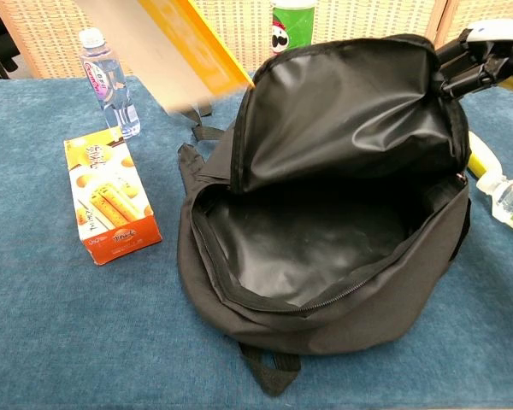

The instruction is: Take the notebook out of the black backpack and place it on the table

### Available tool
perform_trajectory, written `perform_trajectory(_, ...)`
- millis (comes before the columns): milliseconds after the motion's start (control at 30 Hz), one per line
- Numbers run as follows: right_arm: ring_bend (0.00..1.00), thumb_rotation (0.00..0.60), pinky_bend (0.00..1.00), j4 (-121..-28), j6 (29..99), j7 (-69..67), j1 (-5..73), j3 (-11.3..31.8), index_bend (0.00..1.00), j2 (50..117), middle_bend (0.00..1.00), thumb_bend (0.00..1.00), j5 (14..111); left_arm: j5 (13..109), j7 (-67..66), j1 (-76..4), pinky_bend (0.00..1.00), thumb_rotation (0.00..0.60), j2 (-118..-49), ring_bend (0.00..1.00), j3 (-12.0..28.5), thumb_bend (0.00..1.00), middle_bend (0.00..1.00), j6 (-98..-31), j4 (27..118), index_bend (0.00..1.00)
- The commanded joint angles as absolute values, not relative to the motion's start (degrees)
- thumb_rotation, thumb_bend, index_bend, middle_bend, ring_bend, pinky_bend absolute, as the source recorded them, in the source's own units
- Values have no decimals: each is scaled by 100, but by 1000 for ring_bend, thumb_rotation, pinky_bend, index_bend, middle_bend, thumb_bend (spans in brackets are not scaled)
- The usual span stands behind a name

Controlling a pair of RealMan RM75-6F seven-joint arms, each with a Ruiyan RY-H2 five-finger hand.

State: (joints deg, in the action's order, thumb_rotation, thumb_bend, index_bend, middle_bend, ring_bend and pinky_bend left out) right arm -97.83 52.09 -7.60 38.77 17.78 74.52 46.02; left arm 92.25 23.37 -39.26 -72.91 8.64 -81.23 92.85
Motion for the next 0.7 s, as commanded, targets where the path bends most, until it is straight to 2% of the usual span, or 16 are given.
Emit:
perform_trajectory(33, 531, 600, 380, -9872, 5109, -828, 3827, 1719, 680, 7409, 625, 543, 4767, 9335, 2045, -3759, 469, 600, -7132, 405, 1023, 715, 507, -8489, 8951, 771)
perform_trajectory(167, 531, 600, 380, -9947, 4996, -930, 3784, 1675, 680, 7368, 625, 553, 4934, 9494, 1675, -3623, 469, 600, -7112, 405, 1006, 715, 507, -8757, 8500, 771)
perform_trajectory(367, 530, 600, 380, -10116, 4710, -1023, 3704, 1448, 680, 7260, 625, 567, 5349, 9566, 1243, -3264, 469, 600, -7334, 405, 682, 711, 508, -8930, 7468, 771)
perform_trajectory(700, 530, 600, 380, -10382, 4370, -1307, 3446, 904, 680, 7120, 625, 569, 6456, 9511, 1863, -2555, 469, 600, -8013, 405, 25, 705, 508, -8999, 5691, 771)
